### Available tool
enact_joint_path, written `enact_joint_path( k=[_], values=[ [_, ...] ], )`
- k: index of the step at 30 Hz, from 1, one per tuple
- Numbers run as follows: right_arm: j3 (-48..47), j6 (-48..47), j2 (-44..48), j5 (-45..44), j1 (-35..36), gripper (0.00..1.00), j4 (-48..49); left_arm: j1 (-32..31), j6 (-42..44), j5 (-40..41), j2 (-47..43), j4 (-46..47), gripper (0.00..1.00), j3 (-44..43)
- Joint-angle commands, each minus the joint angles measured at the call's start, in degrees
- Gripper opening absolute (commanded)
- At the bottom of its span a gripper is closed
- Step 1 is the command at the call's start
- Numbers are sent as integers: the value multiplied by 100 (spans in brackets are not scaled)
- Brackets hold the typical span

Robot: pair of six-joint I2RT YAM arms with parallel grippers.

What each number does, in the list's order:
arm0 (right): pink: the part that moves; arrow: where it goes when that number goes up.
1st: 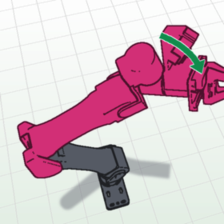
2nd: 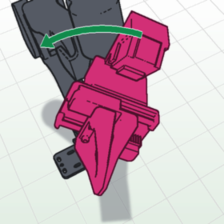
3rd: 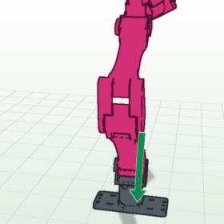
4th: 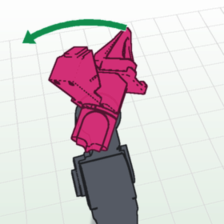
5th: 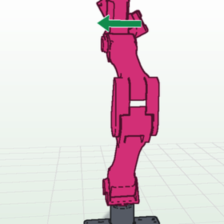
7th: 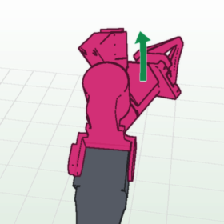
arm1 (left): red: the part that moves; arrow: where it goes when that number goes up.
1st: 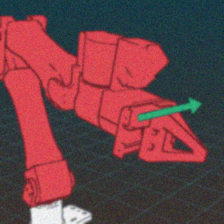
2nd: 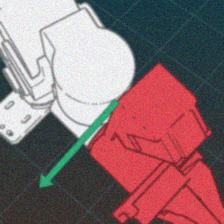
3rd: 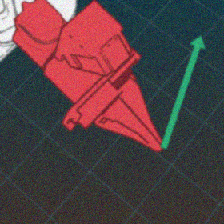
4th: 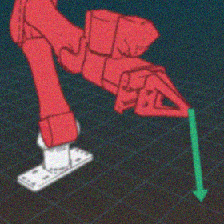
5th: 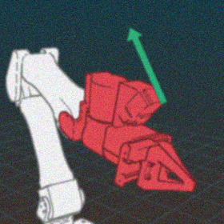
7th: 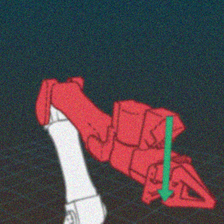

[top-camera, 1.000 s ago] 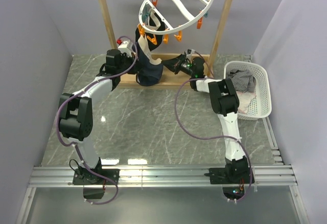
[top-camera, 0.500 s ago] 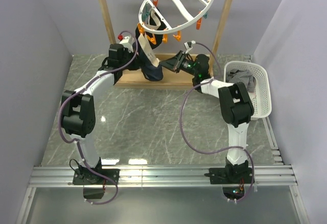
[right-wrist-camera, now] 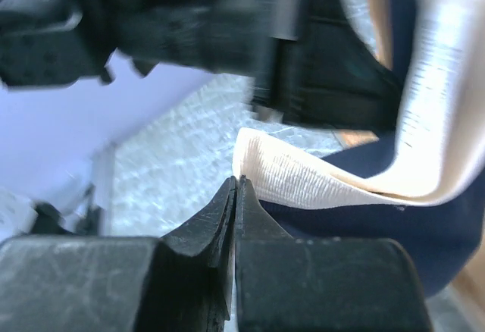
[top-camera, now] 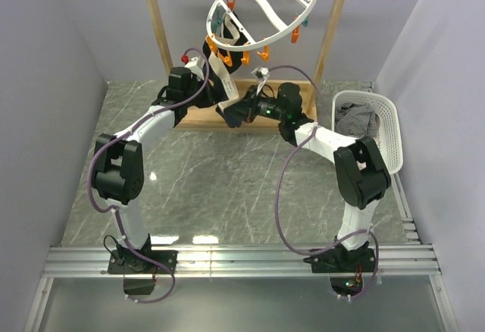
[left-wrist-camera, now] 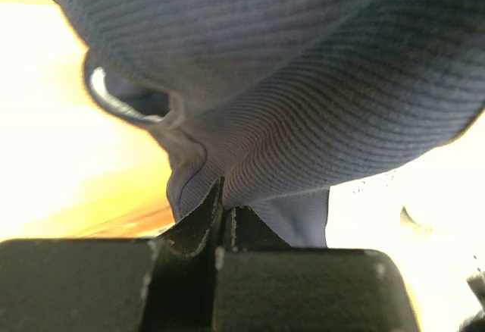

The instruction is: Clip the underwear to the hanger

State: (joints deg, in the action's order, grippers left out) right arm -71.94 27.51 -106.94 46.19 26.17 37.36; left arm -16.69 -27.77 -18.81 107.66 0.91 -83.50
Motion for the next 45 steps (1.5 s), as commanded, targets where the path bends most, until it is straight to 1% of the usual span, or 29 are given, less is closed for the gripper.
enact_joint_path(
  k=[1,2,4,5,6,7,8,11,13,16,19,23,24,26,29,32,33,34,35,37,38,40,45],
  values=[
    [-100,-1790,323,21,212,0,-702,-45,-281,-149,106,-12,0,-245],
    [-153,-2028,296,-22,282,0,-1017,-45,-316,-184,124,6,0,-254],
    [-232,-2617,226,-189,335,0,-1335,-45,-396,-272,133,76,0,-237],
    [-354,-3054,139,-268,379,0,-1763,-45,-422,-325,133,94,0,-236],
    [-399,-3224,94,-417,397,0,-1933,-45,-448,-360,150,103,0,-245],
    [-469,-3425,33,-505,449,0,-2300,-45,-475,-430,150,146,0,-237],
    [-487,-3845,15,-611,485,0,-2469,-45,-501,-518,159,190,0,-219],
    [-426,-4313,-47,-997,608,0,-2743,-45,-642,-711,177,296,0,-193],
    [-443,-4420,-125,-1270,626,0,-2787,-45,-765,-826,203,357,0,-184],
    [-645,-4727,-345,-1542,670,0,-3190,-36,-923,-1072,229,524,0,-166],
    [-672,-4913,-424,-1692,687,0,-3174,-28,-1160,-1414,282,709,0,-175],
    [-707,-4852,-469,-1736,696,0,-3078,-28,-1546,-1827,326,1130,0,-122],
    [-716,-4843,-486,-1763,687,0,-3069,-1,-1747,-1976,335,1392,0,-53],
    [-725,-4816,-530,-1833,687,0,-3033,-1,-1924,-2065,361,1473,0,-52],
    [-690,-4755,-513,-1930,687,0,-2928,51,-1952,-2109,335,1482,0,-8],
    [-681,-4763,-495,-2070,679,0,-2875,122,-1794,-1934,248,1298,15,1],
    [-733,-4755,-512,-2140,687,0,-2893,165,-1767,-1890,212,1263,27,18],
    [-768,-4763,-565,-2219,687,0,-2954,183,-1741,-1811,177,1237,32,36],
    [-795,-4729,-600,-2272,687,0,-2963,201,-1688,-1767,90,1219,41,71],
    [-856,-4728,-662,-2369,696,0,-2998,271,-1635,-1749,10,1158,47,132],
    [-857,-4711,-671,-2404,696,0,-2981,289,-1557,-1766,-69,1105,53,150],
    [-839,-4676,-662,-2405,687,0,-2937,341,-1355,-1793,-200,948,58,176],
    [-804,-4640,-636,-2396,696,0,-2866,526,-1047,-1819,-570,902,60,642]
  ],
)
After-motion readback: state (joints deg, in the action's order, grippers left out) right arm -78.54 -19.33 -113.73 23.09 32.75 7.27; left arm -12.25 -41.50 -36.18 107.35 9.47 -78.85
